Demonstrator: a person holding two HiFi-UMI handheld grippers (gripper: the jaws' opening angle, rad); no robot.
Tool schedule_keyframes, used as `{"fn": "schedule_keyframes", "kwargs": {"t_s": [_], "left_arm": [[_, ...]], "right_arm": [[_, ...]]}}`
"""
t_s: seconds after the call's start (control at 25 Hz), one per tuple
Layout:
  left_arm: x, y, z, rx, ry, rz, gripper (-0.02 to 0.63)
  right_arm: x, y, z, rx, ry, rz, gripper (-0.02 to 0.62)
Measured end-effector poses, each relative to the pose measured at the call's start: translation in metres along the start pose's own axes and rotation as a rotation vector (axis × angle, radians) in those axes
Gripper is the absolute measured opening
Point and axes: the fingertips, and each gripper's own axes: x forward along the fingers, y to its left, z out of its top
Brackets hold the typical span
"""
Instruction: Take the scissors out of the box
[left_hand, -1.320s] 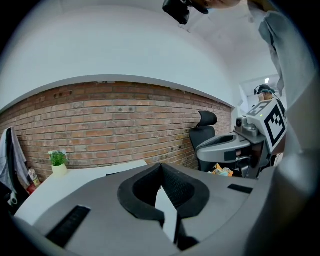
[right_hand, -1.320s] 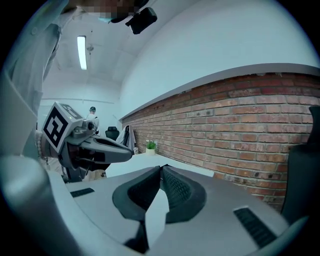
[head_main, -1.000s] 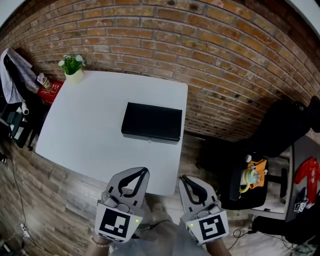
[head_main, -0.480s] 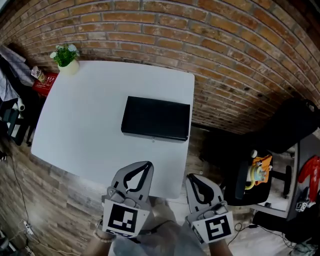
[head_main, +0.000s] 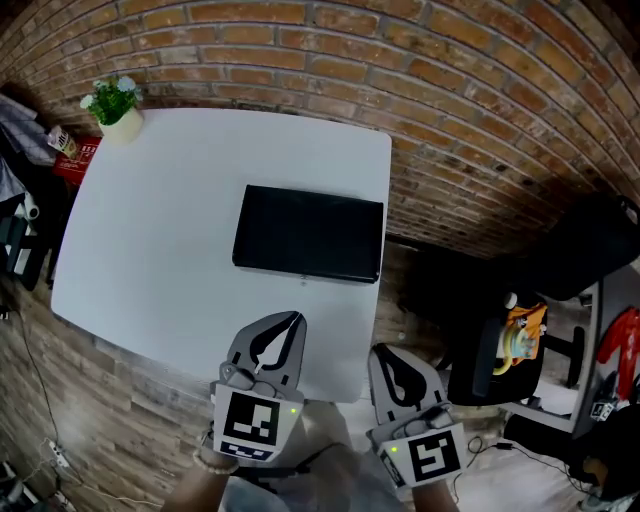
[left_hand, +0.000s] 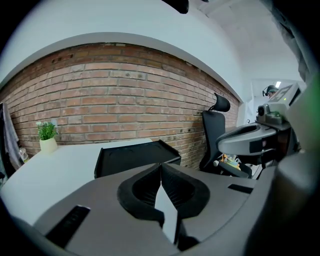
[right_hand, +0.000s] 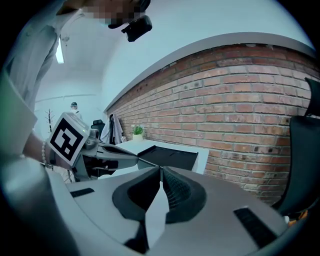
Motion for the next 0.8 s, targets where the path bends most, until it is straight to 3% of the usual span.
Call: {"fn": "schedule_keyframes", "kwargs": {"t_s": [0.2, 0.52, 0.8], "left_arm": [[0.019, 0.008, -0.018, -0.019, 0.044, 0.005, 0.021], [0.048, 0.026, -0.042, -0.082, 0.112, 0.061, 0.085], [0.072, 0.031, -0.061, -0.100, 0.169, 0.052, 0.122]], "right_arm": [[0.011, -0.002, -0.006, 0.014, 0.018, 0.001, 0.046], [0.023, -0.005, -0.018, 0.028, 0.049, -0.003, 0.048], [0.032, -0.005, -0.027, 0.044, 0.067, -0.005, 0.048]]}}
